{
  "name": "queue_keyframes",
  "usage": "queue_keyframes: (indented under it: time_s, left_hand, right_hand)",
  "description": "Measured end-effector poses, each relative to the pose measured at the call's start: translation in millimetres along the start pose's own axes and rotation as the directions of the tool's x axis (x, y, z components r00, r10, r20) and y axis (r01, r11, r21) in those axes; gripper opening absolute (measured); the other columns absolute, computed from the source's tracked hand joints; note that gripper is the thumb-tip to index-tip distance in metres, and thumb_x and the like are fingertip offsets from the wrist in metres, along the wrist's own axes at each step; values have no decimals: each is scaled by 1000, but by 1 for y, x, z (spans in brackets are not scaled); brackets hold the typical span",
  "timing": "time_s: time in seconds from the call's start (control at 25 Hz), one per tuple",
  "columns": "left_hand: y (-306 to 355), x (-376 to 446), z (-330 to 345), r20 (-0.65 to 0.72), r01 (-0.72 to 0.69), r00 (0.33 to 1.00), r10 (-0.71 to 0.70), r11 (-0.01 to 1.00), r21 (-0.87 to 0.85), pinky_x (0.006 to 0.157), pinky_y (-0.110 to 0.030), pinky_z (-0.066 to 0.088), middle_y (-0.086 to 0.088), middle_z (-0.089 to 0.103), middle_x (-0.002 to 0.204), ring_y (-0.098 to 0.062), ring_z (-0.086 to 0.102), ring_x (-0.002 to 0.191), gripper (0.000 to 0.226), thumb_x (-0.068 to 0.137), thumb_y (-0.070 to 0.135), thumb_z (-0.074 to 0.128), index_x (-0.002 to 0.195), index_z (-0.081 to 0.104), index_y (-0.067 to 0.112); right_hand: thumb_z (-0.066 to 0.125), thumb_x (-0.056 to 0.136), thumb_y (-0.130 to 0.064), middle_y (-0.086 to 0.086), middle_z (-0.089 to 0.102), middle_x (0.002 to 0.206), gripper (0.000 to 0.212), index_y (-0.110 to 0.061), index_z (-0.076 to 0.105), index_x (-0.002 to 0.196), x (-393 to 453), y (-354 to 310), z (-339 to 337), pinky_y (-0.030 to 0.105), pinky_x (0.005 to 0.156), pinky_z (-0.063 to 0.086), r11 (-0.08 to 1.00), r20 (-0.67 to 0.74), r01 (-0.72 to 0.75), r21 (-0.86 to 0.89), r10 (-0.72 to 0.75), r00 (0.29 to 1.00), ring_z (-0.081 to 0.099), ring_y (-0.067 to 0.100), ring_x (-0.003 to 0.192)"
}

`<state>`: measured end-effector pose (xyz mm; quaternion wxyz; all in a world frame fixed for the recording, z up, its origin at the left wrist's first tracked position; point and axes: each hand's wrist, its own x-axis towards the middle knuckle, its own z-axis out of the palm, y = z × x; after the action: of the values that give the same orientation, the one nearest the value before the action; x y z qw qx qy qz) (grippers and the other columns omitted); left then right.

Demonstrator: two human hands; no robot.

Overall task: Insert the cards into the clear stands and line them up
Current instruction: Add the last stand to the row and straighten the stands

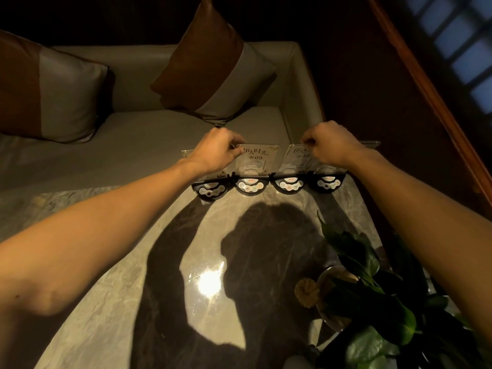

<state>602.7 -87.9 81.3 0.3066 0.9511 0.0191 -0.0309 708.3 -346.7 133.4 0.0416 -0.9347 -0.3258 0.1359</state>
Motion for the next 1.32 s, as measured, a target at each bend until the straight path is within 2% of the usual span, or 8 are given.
queue_keyframes:
  time_s: [0.08,0.2,0.32,0.44,0.72,0.84,1.08,1.32]
  left_hand:
    - [1,1,-1,1,-8,1000,8,1000,-2,83,-29,55,-1,77,108,-10,69,93,25,95,24,69,118,74,16]
    - [2,4,-1,-13,-15,1000,15,1000,3,69,-25,51,4,76,90,0,62,71,22,93,32,72,108,78,18]
    - [3,6,3,-34,-7,999,7,1000,4,60,-14,38,3,78,91,5,56,65,21,92,33,72,106,79,20]
    - [3,7,5,-55,-2,998,1,1000,-8,59,-12,34,1,79,92,9,54,64,21,91,32,73,106,79,19]
    - [2,5,5,-72,22,997,-22,1000,-2,64,-17,38,-1,79,96,-1,57,69,25,90,34,74,108,79,18]
    - [2,4,4,-73,30,997,-31,999,-15,71,-22,44,-2,79,98,-6,67,80,25,89,35,75,107,80,18]
    - [3,5,-1,-12,0,1000,0,1000,-14,71,-27,48,1,79,93,-12,70,84,19,90,34,74,103,80,21]
    - [6,9,-7,63,8,998,-7,1000,-13,82,-39,57,1,77,97,-13,68,89,20,91,36,73,103,79,21]
  right_hand:
    - [59,94,-3,12,69,118,31,-11,68,122,1,0,0,44,88,56,1000,3,-9,17,9,1000,63,28,107]
    - [58,95,-5,11,68,119,31,-13,68,123,2,0,2,42,88,55,1000,15,-19,21,19,1000,62,27,107]
    - [56,96,-6,10,69,116,29,-13,69,120,2,2,5,42,86,55,1000,16,-12,12,12,1000,62,25,103]
    - [57,95,-7,11,69,115,27,-12,70,119,1,4,6,40,86,54,1000,-2,9,8,-9,1000,63,25,102]
    - [58,96,-8,10,69,118,29,-12,68,123,4,5,7,38,90,53,1000,4,2,9,-2,1000,62,25,106]
    - [58,96,-9,10,68,118,30,-12,67,124,4,5,7,40,90,53,1000,11,-8,17,7,1000,63,25,106]
    - [58,96,-10,10,69,117,28,-12,68,122,4,6,9,36,88,53,1000,3,-3,28,2,1000,63,23,104]
    - [58,96,-12,9,69,115,28,-15,67,122,4,4,8,44,88,55,999,32,-30,28,29,999,63,24,103]
